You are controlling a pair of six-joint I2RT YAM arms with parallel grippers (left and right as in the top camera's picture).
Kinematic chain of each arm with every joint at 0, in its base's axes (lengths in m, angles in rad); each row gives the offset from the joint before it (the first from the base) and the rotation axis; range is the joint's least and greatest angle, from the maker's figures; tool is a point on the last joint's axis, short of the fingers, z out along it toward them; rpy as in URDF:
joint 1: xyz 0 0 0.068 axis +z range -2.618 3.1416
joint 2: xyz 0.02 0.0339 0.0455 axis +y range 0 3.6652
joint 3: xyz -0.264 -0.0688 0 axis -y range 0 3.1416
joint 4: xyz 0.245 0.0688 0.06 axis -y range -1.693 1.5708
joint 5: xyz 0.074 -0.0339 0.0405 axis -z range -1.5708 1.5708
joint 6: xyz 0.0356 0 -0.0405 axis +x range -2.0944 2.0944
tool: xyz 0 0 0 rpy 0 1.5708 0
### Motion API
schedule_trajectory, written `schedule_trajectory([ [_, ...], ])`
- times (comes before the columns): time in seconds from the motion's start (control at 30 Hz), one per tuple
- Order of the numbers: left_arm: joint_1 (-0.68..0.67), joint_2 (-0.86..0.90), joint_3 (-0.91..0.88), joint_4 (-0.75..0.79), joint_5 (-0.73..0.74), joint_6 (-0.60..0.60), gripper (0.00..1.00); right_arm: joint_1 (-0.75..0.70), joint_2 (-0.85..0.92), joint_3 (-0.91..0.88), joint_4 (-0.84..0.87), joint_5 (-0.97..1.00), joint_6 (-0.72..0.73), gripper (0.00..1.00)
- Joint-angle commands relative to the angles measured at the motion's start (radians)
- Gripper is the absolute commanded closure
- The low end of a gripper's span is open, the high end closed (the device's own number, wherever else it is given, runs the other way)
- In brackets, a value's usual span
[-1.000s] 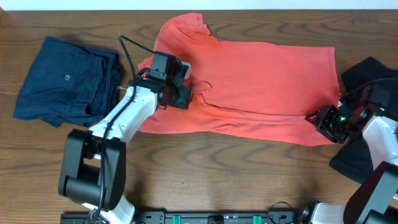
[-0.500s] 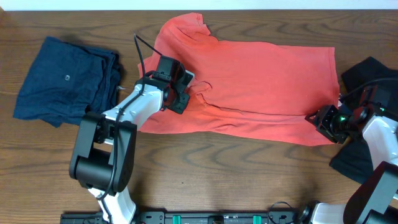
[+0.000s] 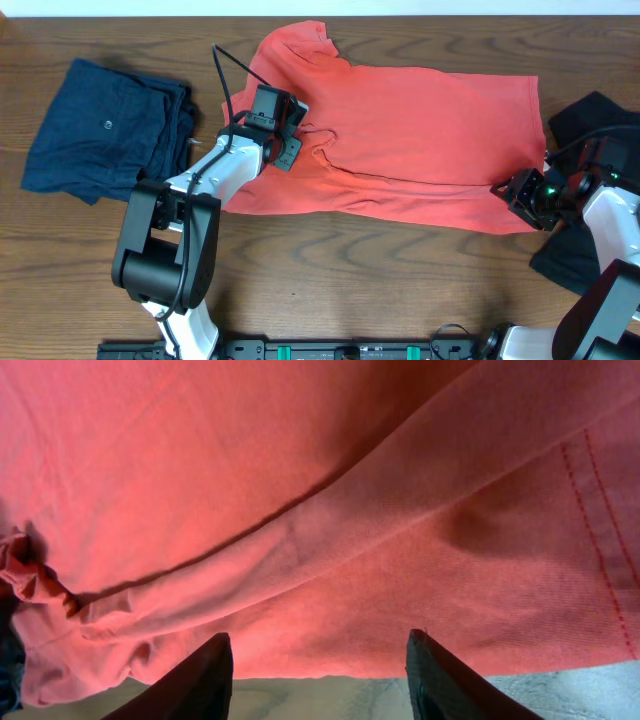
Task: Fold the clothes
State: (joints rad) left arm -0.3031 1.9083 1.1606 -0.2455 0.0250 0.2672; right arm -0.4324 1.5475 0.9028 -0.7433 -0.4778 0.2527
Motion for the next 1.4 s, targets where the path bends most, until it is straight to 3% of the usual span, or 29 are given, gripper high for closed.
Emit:
schedule_trajectory([
  [0.0, -0.001, -0.025, 0.024, 0.038, -0.049, 0.009, 0.93, 0.007, 0.006, 0.015, 0.0, 0.003, 0.005, 0.46],
  [0.3, -0.001, -0.024, 0.024, 0.166, -0.055, 0.009, 0.92, 0.007, 0.006, 0.015, 0.011, 0.003, 0.005, 0.45],
  [0.5, 0.003, -0.023, 0.024, 0.294, -0.195, 0.009, 0.89, 0.007, 0.006, 0.015, 0.015, 0.002, 0.005, 0.45],
  [0.6, 0.012, -0.023, 0.025, 0.352, -0.212, 0.008, 0.69, 0.007, 0.006, 0.015, 0.015, 0.002, 0.005, 0.45],
  [0.63, 0.014, -0.024, 0.027, 0.356, -0.225, 0.003, 0.58, 0.007, 0.006, 0.015, 0.015, 0.003, 0.005, 0.45],
  [0.67, 0.015, -0.026, 0.031, 0.356, -0.241, -0.01, 0.35, 0.007, 0.006, 0.015, 0.014, 0.002, 0.005, 0.45],
  [0.7, 0.016, -0.031, 0.032, 0.353, -0.261, -0.024, 0.24, 0.007, 0.006, 0.015, 0.014, 0.002, 0.005, 0.45],
  [0.77, 0.016, -0.049, 0.033, 0.33, -0.298, -0.056, 0.23, 0.007, 0.006, 0.015, 0.014, 0.002, 0.005, 0.45],
  [0.87, 0.017, -0.12, 0.033, 0.214, -0.307, -0.134, 0.23, 0.007, 0.006, 0.015, 0.014, 0.015, -0.013, 0.45],
  [1.03, 0.027, -0.264, 0.033, -0.112, -0.298, -0.305, 0.21, 0.008, 0.006, 0.015, 0.01, 0.097, -0.028, 0.45],
  [1.2, 0.082, -0.291, 0.032, -0.478, -0.17, -0.377, 0.21, 0.007, 0.006, 0.015, -0.046, 0.146, -0.047, 0.41],
  [1.37, 0.161, -0.262, 0.004, -0.62, -0.14, -0.411, 0.19, 0.006, 0.007, -0.005, -0.096, 0.292, 0.032, 0.31],
])
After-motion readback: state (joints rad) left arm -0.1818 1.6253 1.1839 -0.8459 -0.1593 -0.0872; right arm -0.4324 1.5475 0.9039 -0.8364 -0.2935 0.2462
